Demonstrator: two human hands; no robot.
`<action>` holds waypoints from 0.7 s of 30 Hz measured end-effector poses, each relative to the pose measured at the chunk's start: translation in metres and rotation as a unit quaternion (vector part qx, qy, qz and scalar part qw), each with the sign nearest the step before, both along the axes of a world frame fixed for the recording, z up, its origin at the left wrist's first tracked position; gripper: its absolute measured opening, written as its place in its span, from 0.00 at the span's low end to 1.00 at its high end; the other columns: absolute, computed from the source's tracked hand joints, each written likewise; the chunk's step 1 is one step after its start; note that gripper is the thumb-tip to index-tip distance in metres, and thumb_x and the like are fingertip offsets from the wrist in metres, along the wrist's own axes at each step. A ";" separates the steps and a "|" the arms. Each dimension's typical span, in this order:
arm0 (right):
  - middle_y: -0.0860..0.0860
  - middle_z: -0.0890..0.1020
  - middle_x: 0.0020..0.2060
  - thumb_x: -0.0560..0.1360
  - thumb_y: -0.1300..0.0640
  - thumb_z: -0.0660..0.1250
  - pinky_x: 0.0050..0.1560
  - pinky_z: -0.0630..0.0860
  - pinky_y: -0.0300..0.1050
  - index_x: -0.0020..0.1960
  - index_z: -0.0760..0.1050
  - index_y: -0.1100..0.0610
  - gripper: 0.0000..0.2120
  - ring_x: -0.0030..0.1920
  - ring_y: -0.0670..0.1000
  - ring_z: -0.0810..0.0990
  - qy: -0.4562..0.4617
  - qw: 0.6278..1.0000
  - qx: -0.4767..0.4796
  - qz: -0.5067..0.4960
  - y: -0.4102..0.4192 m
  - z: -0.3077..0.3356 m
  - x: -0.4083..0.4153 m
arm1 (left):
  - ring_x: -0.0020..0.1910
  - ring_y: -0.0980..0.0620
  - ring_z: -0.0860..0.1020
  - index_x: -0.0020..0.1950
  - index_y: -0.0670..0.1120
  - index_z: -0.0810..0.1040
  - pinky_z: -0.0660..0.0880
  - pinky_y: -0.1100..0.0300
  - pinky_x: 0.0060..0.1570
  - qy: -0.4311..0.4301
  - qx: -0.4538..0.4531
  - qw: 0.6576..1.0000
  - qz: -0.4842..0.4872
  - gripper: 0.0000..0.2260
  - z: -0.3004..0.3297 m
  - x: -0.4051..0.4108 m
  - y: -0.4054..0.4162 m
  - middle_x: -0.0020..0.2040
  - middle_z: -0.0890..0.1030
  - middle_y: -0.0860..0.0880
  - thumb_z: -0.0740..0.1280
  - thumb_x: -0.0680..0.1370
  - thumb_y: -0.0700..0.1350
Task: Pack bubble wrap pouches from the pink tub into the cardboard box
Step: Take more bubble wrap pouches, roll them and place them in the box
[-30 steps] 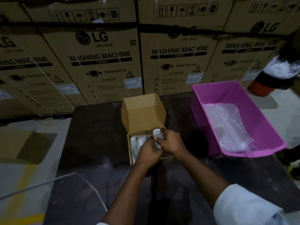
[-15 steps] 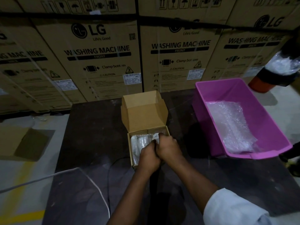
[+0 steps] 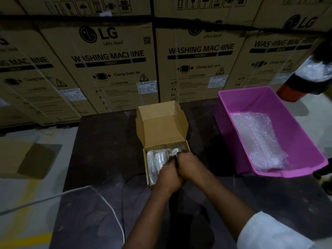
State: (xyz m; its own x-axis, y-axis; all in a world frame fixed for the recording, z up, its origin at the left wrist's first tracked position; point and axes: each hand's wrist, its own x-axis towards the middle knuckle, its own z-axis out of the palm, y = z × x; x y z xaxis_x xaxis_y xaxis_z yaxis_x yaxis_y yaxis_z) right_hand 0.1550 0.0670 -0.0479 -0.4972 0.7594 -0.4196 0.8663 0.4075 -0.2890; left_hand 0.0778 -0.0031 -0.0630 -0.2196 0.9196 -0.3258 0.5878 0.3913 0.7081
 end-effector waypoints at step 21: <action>0.55 0.72 0.67 0.79 0.58 0.61 0.56 0.74 0.46 0.61 0.76 0.55 0.13 0.61 0.56 0.76 0.023 0.961 0.077 0.264 0.022 -0.004 0.015 | 0.77 0.45 0.52 0.75 0.49 0.62 0.63 0.49 0.71 0.338 0.019 0.905 -0.256 0.28 -0.003 -0.068 -0.008 0.79 0.53 0.46 0.66 0.77 0.52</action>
